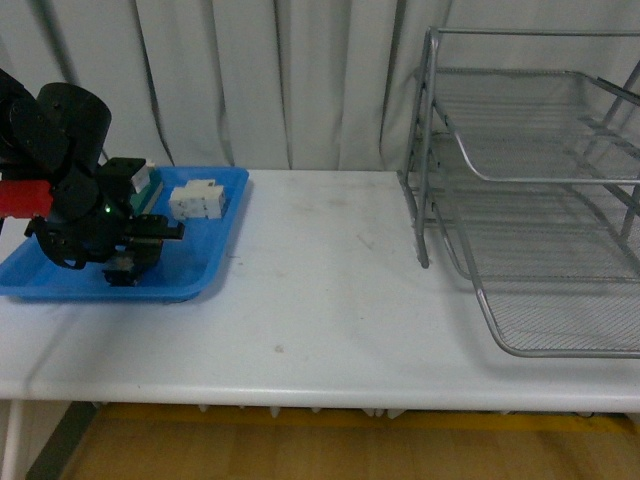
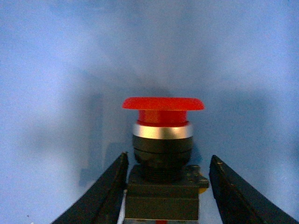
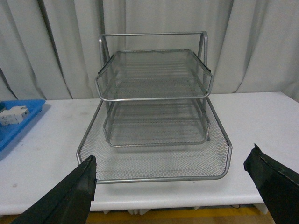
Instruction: Place button on rack with both arms
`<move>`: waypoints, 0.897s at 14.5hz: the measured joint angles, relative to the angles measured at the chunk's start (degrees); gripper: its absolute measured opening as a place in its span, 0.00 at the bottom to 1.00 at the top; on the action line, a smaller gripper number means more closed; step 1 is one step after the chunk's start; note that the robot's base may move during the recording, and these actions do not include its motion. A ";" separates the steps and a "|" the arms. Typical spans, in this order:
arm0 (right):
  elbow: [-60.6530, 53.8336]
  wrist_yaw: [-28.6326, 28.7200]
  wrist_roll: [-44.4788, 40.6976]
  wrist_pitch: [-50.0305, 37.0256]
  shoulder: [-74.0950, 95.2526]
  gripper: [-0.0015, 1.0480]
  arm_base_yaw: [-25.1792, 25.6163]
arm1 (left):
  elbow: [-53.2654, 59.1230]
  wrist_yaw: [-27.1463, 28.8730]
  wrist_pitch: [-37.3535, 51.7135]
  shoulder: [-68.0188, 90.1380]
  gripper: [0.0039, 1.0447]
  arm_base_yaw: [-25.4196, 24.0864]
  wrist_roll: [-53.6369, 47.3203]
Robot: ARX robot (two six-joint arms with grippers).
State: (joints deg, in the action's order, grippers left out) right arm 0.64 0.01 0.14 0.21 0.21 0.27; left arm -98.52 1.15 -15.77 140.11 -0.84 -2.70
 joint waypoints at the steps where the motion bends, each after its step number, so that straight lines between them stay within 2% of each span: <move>1: 0.00 -0.02 0.02 0.00 0.00 0.94 0.00 | 0.74 -0.02 1.25 -0.17 0.38 0.00 0.35; 2: 0.00 0.00 0.00 0.00 0.00 0.94 0.00 | 9.22 -0.74 5.86 -5.75 0.35 0.42 0.52; 7: 0.00 0.00 0.00 -0.02 0.00 0.94 0.00 | 30.84 -1.44 15.56 -32.61 0.34 2.21 -0.83; 10: 0.00 -0.02 0.00 0.02 0.00 0.94 0.00 | 48.28 0.44 12.79 -54.18 0.34 3.43 -0.66; 13: 0.00 -0.02 0.00 0.00 0.00 0.94 0.00 | 59.34 6.67 8.59 -74.82 0.34 5.27 1.38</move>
State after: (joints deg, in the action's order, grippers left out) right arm 0.64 -0.01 0.14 0.21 0.21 0.27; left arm -39.18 7.81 -7.18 65.30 4.43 -1.32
